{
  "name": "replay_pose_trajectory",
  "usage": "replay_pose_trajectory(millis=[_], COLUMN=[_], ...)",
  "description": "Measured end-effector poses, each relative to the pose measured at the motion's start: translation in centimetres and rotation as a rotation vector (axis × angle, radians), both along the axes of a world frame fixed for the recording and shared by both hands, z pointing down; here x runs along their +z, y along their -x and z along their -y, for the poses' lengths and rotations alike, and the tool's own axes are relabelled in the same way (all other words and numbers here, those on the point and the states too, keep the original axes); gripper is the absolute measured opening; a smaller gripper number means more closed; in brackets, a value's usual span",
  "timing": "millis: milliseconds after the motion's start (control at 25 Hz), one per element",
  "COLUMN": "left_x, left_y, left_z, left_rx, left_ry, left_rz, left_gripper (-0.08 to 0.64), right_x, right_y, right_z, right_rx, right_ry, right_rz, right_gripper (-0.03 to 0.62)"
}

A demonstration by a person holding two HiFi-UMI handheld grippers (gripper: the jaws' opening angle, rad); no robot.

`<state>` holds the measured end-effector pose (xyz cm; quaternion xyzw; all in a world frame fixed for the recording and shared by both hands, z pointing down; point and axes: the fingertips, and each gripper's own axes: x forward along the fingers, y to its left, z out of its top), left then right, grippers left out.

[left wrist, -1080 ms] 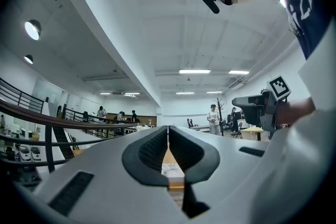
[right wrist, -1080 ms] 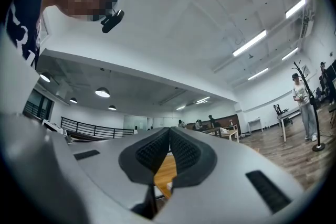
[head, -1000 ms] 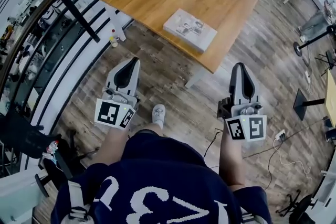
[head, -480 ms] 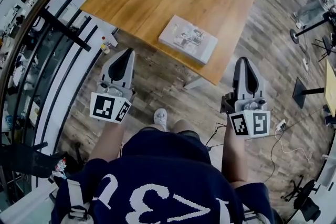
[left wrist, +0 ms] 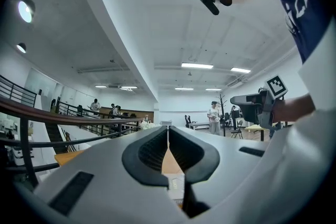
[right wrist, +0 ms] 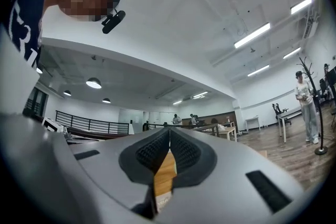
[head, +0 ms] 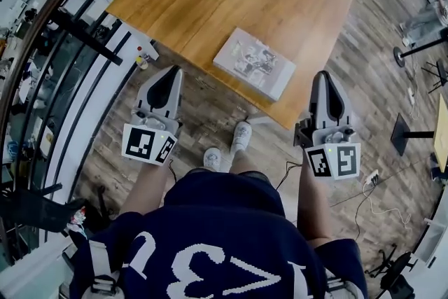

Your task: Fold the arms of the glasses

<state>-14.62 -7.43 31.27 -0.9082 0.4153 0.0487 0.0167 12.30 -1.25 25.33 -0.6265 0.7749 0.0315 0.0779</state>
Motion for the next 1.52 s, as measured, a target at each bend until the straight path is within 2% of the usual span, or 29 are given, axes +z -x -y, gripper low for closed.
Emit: replay_pose_trajectory(millis=[240,520,640,800,920,1120,1280,1440,1520], left_x=[-1.0,-1.1,-0.8,0.5,1.6,4.3,7.4,9.3,10.0], left_y=[-2.8,-6.2,-7.3,-8.6,-9.5,-10.5,-10.9,-11.1,-11.3], left_z=[3.1,6.2,6.9,7.5,8.0,9.1,10.6,11.4,11.5], left_rx=[-0.043,-0.122,-0.145,-0.142,-0.122,-0.070,-0.040,-0.011,0.006], left_ry=[-0.015,-0.015,-0.007,0.025,0.047,0.096,0.165,0.203,0.215], left_rz=[0.004,-0.028,-0.037,-0.016,0.004,0.022,0.016,0.040,0.053], left_gripper=[0.023,0.023,0.023,0.023,0.023,0.023,0.023,0.023,0.023], right_x=[-1.5,-2.4,-1.6,0.5,3.2,9.3,15.2,21.6,24.5], right_y=[-1.8,-5.9,-6.8,-6.2,-5.1,-2.8,-1.3,-0.7,0.1], right_z=[5.7,10.3,11.7,12.7,13.3,13.8,13.5,12.9,12.5], right_rx=[-0.096,-0.174,-0.204,-0.250,-0.280,-0.304,-0.294,-0.269,-0.289], right_ry=[-0.028,-0.060,-0.044,0.012,0.096,0.291,0.475,0.656,0.751], right_rz=[0.002,0.023,0.057,0.082,0.104,0.169,0.279,0.447,0.524], right_gripper=[0.029,0.029,0.029,0.029,0.029,0.031,0.031,0.031,0.072])
